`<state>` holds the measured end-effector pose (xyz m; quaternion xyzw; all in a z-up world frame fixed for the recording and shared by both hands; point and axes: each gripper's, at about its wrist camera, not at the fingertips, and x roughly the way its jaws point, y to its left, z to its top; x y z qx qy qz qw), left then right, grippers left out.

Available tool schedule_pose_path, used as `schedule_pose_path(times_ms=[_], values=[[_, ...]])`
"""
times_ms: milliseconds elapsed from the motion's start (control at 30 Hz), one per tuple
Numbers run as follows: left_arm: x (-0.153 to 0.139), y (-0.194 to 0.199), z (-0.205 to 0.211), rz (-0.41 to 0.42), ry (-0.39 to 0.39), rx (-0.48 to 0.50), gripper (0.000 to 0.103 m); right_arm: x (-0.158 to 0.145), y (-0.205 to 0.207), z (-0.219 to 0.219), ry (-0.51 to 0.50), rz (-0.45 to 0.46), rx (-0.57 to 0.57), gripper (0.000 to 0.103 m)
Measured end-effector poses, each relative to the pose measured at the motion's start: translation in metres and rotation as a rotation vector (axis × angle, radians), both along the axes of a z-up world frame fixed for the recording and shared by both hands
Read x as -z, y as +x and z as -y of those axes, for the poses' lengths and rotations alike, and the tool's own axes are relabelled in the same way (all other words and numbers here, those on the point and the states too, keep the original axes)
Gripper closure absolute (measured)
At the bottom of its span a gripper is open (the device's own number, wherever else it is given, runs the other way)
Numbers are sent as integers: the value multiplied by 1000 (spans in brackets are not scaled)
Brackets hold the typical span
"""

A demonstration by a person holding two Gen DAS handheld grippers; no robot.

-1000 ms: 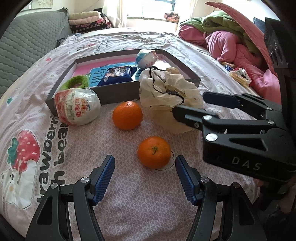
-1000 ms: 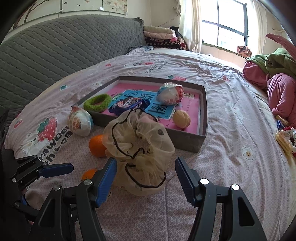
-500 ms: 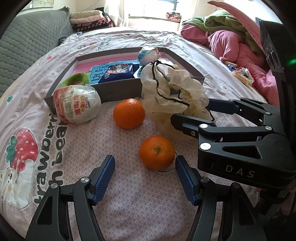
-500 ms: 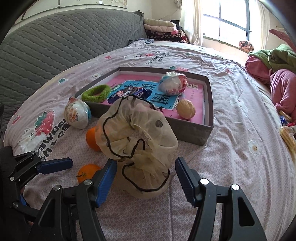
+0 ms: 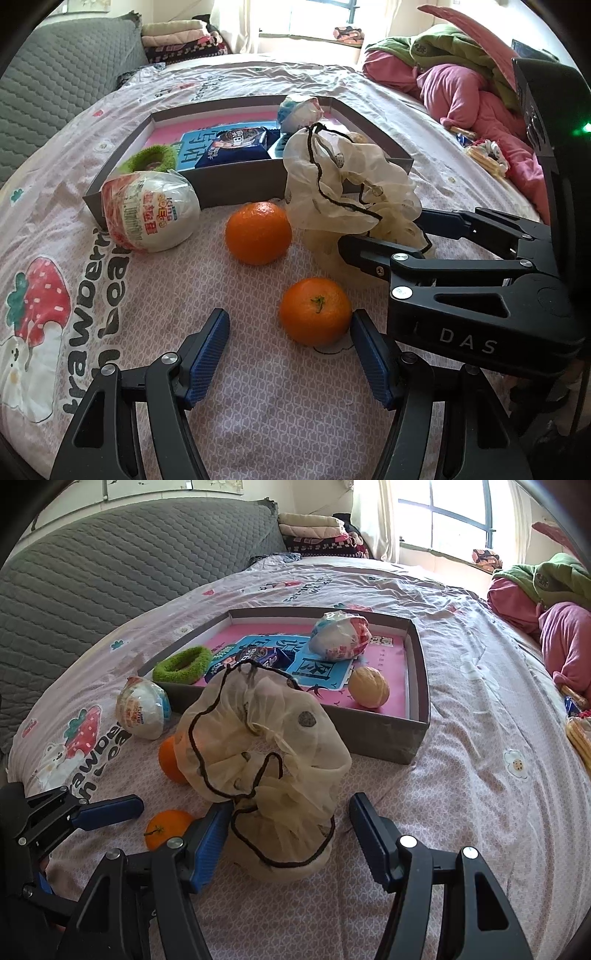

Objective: Organize objects
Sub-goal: 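Move the left tool to an orange while the right tool approaches the cream mesh bag, then close the left tool on the orange while the right tool grasps the mesh bag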

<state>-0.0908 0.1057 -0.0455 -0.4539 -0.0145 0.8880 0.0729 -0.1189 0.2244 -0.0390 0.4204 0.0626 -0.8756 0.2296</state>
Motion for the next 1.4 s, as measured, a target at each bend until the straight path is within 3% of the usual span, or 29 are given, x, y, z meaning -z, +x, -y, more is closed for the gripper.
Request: schedule_pose_path(times_ms=[500,700,933,1200,1400], values=[[4,-7,-2,-2,0,-8,34,-3,-1,-2,-38,-17,-16,74],[5,-10,-3,-12,-6,-8,34,-6,2,-1,-60,-23,-32,81],[5,-10,1,-23,22,-17,35,-8,4,1,-46,-35,-33,82],[2,-7,0,-32,66,11,63,-12,3,-2,-80,-39,-31,82],[-1,-2,-3,-43,54,22,64,-14,3,-5,-95,-42,-26,82]])
